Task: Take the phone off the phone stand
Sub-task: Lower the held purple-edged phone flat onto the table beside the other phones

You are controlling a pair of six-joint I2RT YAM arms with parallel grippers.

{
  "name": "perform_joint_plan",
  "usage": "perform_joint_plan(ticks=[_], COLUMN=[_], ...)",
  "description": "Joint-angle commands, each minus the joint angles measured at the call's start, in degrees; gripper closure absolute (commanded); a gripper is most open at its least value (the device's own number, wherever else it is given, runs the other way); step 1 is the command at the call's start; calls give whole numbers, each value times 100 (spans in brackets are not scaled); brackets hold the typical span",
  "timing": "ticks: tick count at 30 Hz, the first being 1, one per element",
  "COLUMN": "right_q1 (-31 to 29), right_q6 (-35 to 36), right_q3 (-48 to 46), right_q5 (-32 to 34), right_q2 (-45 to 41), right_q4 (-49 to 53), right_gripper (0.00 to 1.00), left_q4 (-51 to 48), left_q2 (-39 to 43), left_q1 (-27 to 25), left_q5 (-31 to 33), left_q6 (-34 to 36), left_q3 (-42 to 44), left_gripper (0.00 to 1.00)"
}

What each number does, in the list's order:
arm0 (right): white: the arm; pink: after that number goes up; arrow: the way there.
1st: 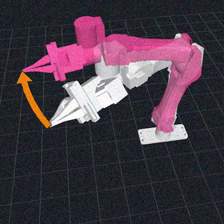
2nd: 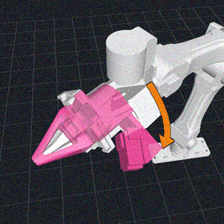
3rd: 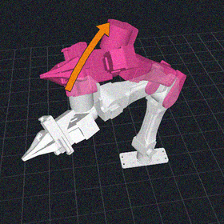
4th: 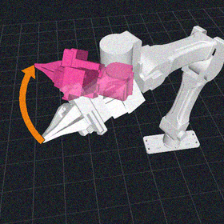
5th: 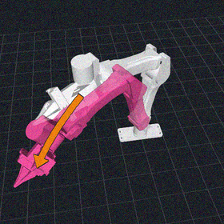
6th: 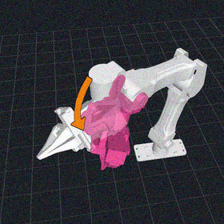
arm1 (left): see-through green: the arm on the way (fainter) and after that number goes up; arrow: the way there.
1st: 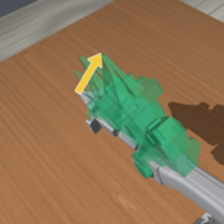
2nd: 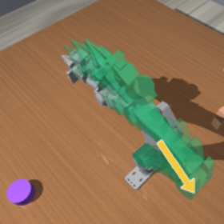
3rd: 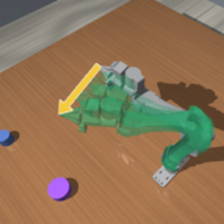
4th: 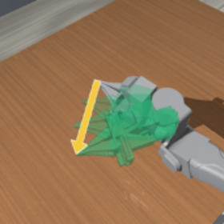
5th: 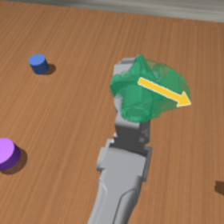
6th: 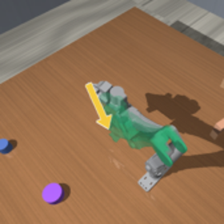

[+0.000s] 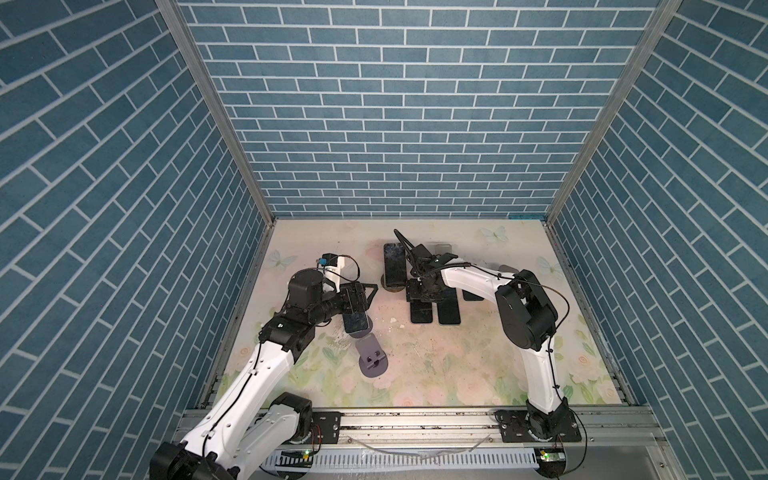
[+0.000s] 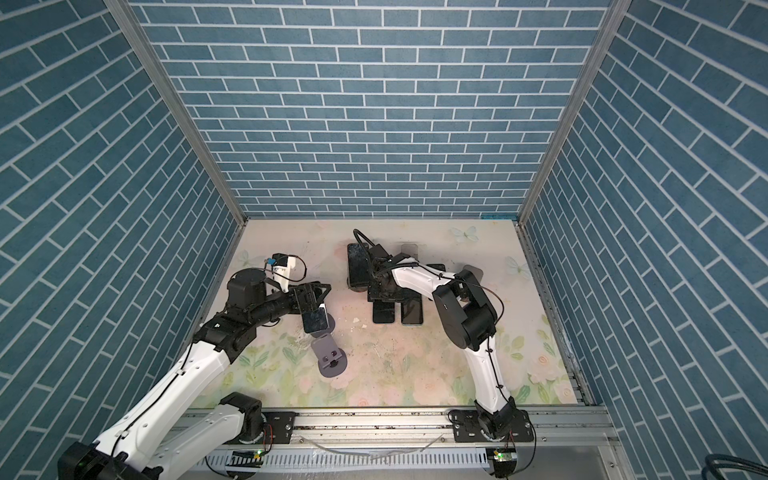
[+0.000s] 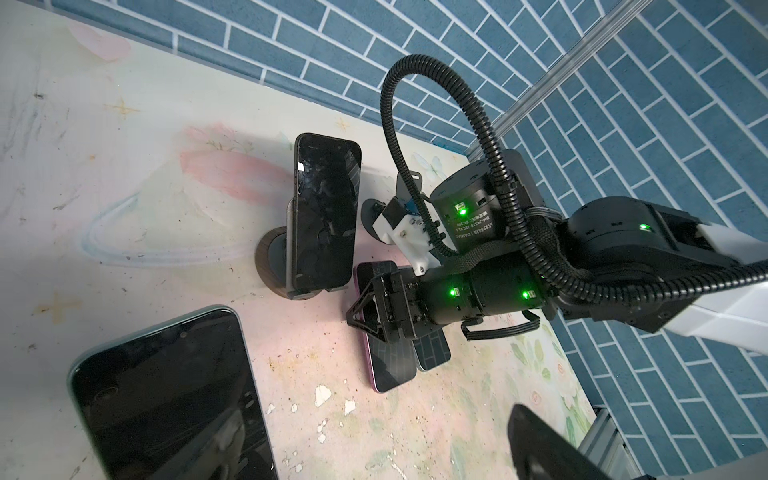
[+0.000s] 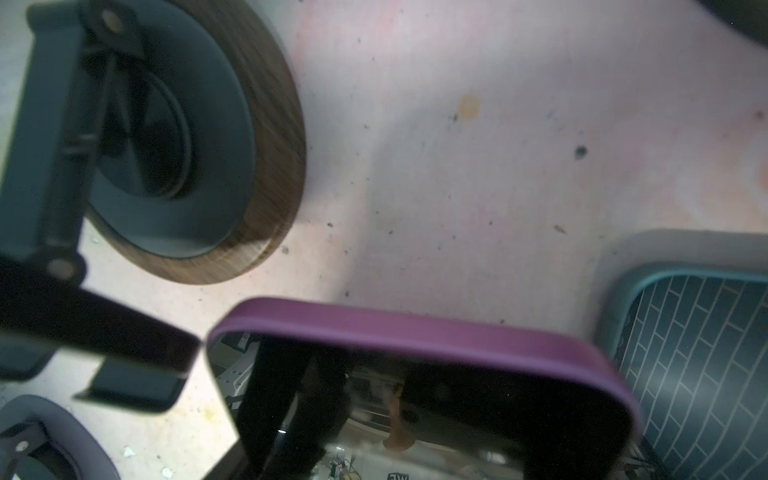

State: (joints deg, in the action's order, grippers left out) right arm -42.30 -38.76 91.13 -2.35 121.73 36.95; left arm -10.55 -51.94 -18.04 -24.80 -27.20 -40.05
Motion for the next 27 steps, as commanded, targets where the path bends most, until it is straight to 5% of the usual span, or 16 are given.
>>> perform_joint_plan(ticks=[1,27], right_q1=[24,-61], right_q6=[-228,-202], right_q3=[-6,-149], right_q5=[50,433], right_q2=[-12,245], right_q4=[207,467], right_gripper=[36,34], left_q4=[-128,61], left_q2=[137,-136], left_q1=[-32,-32], left_q5=[138,357], left_q6=[124,233], left_q3=[-86,-11], left_gripper=[0,0])
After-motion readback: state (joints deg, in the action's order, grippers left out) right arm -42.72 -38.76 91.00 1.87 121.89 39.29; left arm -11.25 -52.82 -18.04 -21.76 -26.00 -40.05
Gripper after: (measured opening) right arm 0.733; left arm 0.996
